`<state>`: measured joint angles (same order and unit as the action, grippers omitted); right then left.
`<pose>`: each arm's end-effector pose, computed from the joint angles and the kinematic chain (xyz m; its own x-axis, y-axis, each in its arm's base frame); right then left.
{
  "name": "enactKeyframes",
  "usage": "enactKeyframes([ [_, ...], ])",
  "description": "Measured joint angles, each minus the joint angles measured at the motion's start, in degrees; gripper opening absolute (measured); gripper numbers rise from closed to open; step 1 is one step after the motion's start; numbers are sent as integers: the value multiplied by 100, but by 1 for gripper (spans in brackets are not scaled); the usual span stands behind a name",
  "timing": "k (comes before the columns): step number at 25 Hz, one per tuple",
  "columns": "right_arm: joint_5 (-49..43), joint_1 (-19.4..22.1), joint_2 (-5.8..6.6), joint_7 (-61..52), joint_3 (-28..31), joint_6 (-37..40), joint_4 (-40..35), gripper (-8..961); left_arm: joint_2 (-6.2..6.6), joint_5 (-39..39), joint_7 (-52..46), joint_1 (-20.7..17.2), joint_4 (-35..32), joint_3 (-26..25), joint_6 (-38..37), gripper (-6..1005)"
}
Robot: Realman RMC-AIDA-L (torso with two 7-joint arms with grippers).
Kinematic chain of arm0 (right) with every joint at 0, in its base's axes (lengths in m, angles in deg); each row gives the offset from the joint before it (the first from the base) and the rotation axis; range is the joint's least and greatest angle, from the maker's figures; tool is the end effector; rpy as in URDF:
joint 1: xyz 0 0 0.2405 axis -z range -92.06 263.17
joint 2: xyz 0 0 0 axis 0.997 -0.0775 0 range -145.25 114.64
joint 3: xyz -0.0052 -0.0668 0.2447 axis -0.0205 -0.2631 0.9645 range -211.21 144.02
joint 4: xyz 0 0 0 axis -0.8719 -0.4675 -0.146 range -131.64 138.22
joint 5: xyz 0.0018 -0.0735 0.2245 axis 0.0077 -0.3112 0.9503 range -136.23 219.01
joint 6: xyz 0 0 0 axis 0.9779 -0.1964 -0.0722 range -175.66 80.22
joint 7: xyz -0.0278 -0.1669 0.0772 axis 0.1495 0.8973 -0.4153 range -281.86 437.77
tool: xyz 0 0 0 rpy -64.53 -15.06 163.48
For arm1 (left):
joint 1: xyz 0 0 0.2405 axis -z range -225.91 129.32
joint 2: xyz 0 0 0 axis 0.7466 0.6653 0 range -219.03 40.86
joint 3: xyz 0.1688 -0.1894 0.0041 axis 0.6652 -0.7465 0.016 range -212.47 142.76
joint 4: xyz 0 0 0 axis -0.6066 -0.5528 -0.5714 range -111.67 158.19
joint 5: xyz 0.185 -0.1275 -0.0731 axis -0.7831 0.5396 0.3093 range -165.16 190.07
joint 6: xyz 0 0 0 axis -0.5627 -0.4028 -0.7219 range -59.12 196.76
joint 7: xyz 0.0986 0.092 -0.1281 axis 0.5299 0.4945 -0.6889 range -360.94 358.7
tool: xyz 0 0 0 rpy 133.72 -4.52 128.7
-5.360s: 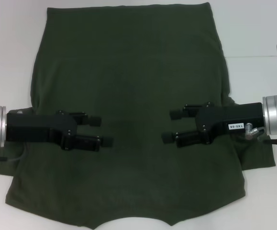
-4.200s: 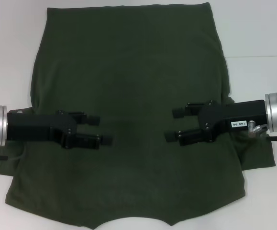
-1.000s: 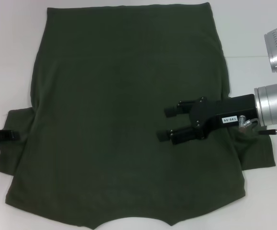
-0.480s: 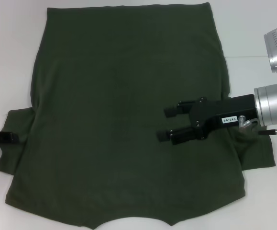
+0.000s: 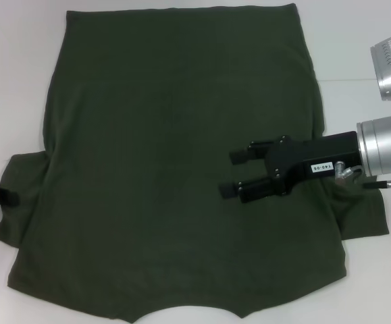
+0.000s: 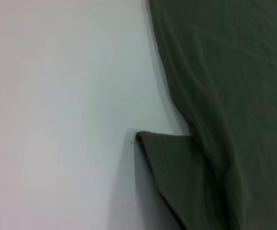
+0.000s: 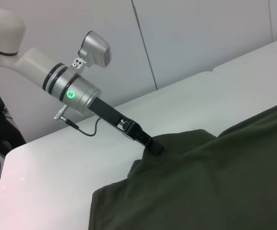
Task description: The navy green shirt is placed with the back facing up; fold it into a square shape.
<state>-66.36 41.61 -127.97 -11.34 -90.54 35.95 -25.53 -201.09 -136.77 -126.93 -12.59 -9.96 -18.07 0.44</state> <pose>0.1964 0.4093 -0.0531 0.8555 -0.3713 -0.3609 -0.4025 -0.9153 -0.0123 -0.3923 0.4014 0.0335 0.1859 0.8425 0.5057 0.9627 -0.0531 -0.2653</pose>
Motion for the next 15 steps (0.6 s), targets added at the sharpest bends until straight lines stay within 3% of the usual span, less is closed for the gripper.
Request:
enactKeyframes([
  [2,0,-4,-4,0,0,0,0,917,1,-3,-1,1,0,-3,1,122],
  [7,0,-12,-10,0,0,-8,0,917,10,-7,-3,16,-1,-6,-1,32],
  [15,-9,5,-9,0,0,-27,0,917,178,-259,-34,245,-123,-47,-47,32],
])
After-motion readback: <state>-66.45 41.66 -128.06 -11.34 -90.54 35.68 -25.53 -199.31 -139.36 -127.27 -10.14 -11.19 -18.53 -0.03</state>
